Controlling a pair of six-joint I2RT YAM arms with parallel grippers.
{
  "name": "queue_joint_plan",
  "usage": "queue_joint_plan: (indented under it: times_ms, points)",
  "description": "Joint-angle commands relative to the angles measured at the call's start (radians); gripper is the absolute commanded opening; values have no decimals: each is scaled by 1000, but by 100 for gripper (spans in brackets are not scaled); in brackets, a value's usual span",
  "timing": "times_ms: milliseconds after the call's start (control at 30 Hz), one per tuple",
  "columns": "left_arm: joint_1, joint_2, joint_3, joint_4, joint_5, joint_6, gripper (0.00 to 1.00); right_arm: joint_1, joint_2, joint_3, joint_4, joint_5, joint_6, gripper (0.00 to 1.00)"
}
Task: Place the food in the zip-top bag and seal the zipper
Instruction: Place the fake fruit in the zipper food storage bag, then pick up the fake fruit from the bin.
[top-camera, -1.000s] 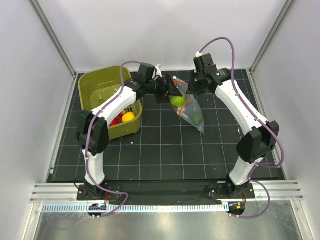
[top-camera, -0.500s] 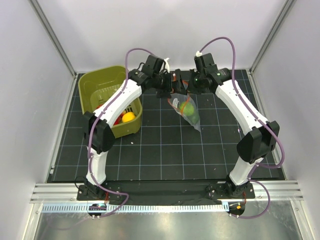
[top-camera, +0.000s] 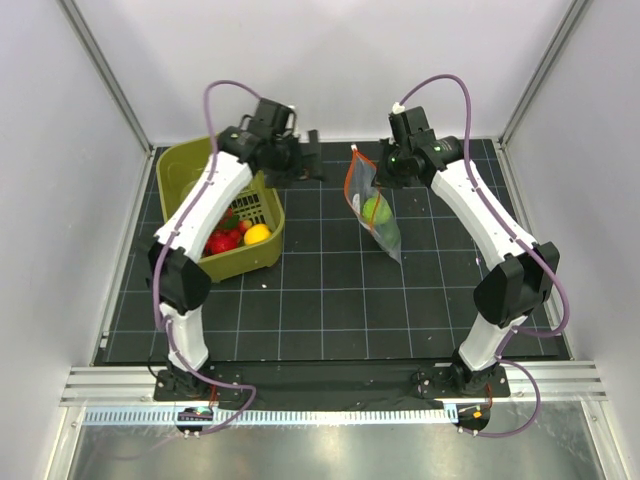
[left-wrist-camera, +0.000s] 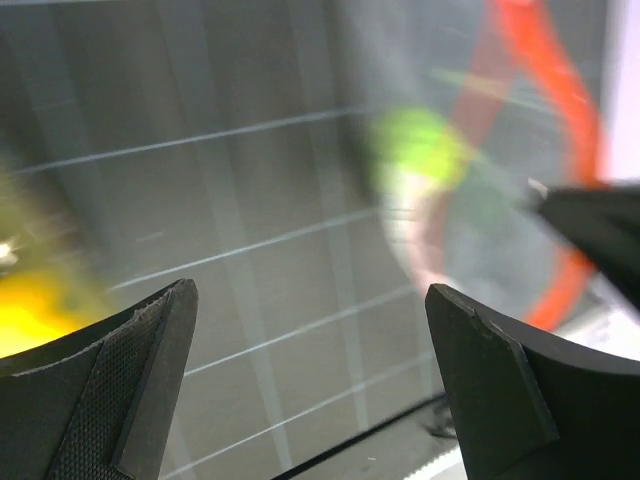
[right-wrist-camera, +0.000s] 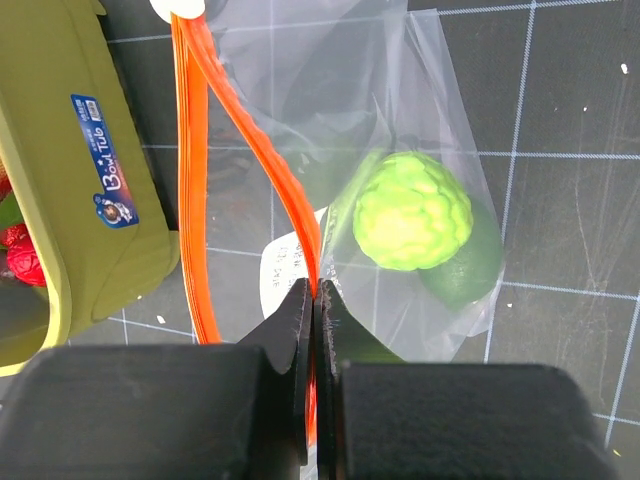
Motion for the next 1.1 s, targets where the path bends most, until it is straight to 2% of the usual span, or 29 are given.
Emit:
queue_joint_plan:
  times_ms: [0, 200, 300, 400, 667, 900, 1033, 1067]
  points:
    - [116, -154, -73, -86, -152, 41, 100, -4, -54, -4, 20, -3, -13, 1]
    - [217, -297, -257, -129, -408, 88, 100, -9, -50, -11, 19, 31, -18, 1]
    - [319, -375, -375, -101, -355, 68, 100, -9, -45, -15, 17, 28, -21, 1]
    - [373, -407, -464, -81, -342, 65, 100, -12, -34, -9, 15, 27, -21, 1]
    - [392, -254, -466, -238, -431, 120, 100, -15, -2, 18, 12, 14, -29, 1]
    - [429, -229, -547, -262, -342, 160, 98, -20, 18, 26, 12, -19, -27, 1]
    - [476, -186, -579, -235, -266, 190, 94, -20, 25, 20, 15, -33, -21, 1]
    - [489, -173, -575, -226, -255, 203, 90, -20, 25, 18, 19, -36, -20, 1]
